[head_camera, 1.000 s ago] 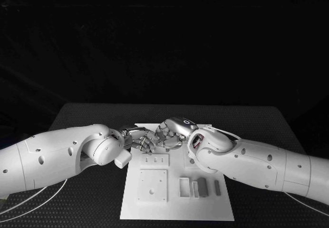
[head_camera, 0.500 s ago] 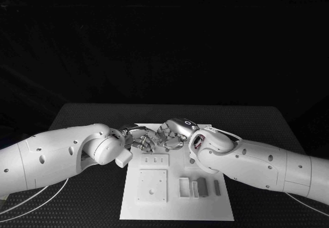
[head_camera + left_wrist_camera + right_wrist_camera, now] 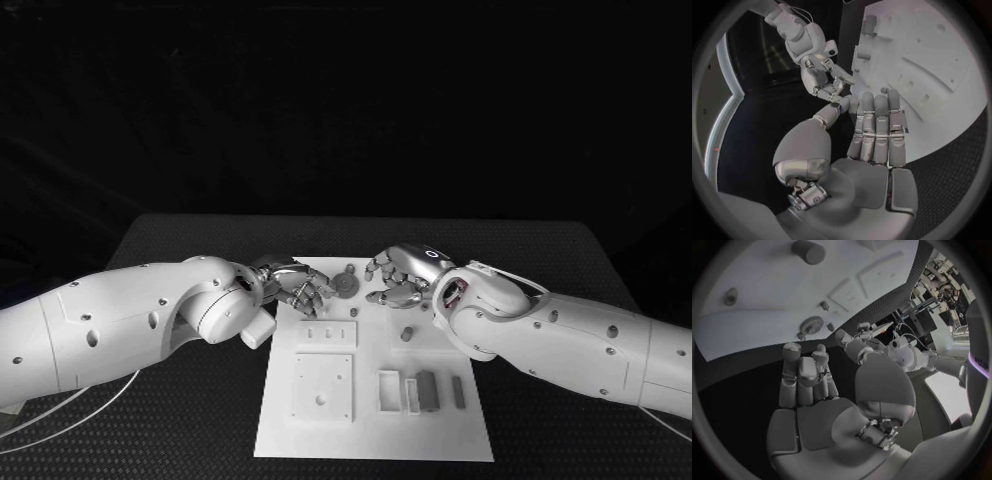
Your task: Assemble the parts on the task board
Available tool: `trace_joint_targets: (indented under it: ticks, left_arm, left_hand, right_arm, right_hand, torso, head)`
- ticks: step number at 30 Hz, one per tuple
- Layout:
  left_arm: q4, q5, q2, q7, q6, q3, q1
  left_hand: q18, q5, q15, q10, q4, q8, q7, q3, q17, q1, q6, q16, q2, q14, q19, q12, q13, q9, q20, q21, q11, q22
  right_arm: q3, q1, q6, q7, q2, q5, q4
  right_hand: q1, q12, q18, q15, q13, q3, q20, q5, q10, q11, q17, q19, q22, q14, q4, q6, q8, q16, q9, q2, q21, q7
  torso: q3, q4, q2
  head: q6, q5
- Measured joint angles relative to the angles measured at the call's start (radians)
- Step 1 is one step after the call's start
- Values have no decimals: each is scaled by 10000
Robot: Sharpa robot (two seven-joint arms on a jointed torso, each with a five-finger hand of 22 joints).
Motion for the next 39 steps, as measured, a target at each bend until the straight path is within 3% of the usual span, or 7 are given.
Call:
trace_joint_targets:
  ticks: [7,13,21,24,29,33,39]
  left_arm:
    - [10,-1087,82,-427,-2,-4,0]
    - [-16,-1636,216,-1011,20,-67,3]
    - [-110,-1993,469,-1753,26,-264,8]
    - [-187,-2092,634,-2111,-21,-449,16]
    - [-405,-2366,884,-2578,-92,-612,4]
    - [-504,-2827,1003,-2764,-126,-632,7]
    - [-526,-3650,1098,-2939,-135,-638,8]
  left_hand:
    - [-1,-43,-129,146,42,0,-27,41,-74,-100,99,348,-79,200,205,355,110,-1,-131,225,-107,341]
    - [-4,-117,-238,260,42,0,-94,41,-173,-351,164,660,-44,312,339,649,213,-1,-231,337,-190,588]
    - [-6,-157,-356,373,71,0,-171,67,-326,-431,239,1008,-42,463,521,967,323,-1,-340,483,-269,866]
    - [-5,-192,-396,432,72,0,-206,66,-439,-489,271,1205,-9,569,607,1134,349,-1,-423,582,-325,1037]
    - [-6,-232,-471,533,31,0,-228,106,-592,-616,278,1586,118,651,716,1462,418,-1,-499,697,-419,1316]
    - [-5,-114,-600,822,30,22,-255,107,-716,-670,245,1840,172,811,820,1687,453,3,-572,775,-679,1482]
    - [-5,-58,-568,802,14,43,-258,152,-818,-685,242,1927,161,779,820,1738,452,3,-572,775,-700,1560]
  right_arm:
    - [274,90,-106,-2,-343,56,-79]
    - [379,302,-205,55,-289,518,-827]
    - [793,454,-270,145,-176,1113,-1252]
    - [918,551,-281,184,-118,1347,-1402]
    - [993,761,-280,238,27,1658,-1623]
    - [1009,794,-275,270,99,1792,-1658]
    - [1018,820,-264,295,231,1902,-1691]
  right_hand:
    - [168,0,-1,0,-16,-85,28,0,0,0,0,-30,0,-1,-251,-78,0,1,-5,168,0,43]
    - [286,0,0,0,-28,-127,29,0,0,0,1,-30,0,0,-431,-75,1,1,-9,287,0,50]
    - [323,0,0,1,-48,-182,63,0,0,0,-8,-64,0,0,-623,-55,1,2,-21,432,0,72]
    - [282,0,0,1,-51,-222,63,0,0,0,-9,-64,0,0,-663,-55,1,2,-21,473,0,72]
    - [282,0,0,1,-53,-251,64,0,0,0,-9,-64,0,0,-692,-54,1,2,-31,473,0,72]
    - [244,0,1,1,-60,-251,64,0,0,0,-8,-64,0,0,-692,-53,1,2,-30,511,0,71]
    - [244,0,1,1,-60,-251,65,0,0,0,-8,-64,0,1,-692,-51,2,3,-30,511,1,69]
  torso:
    - [8,-8,0]
    - [19,0,-1]
    - [24,45,-8]
    - [35,56,-11]
    - [35,57,-12]
    - [29,53,-11]
    - [22,50,-7]
  head:
    - [-46,27]
    - [-81,45]
    - [-200,87]
    - [-246,94]
    - [-308,107]
    - [-345,111]
    - [-415,105]
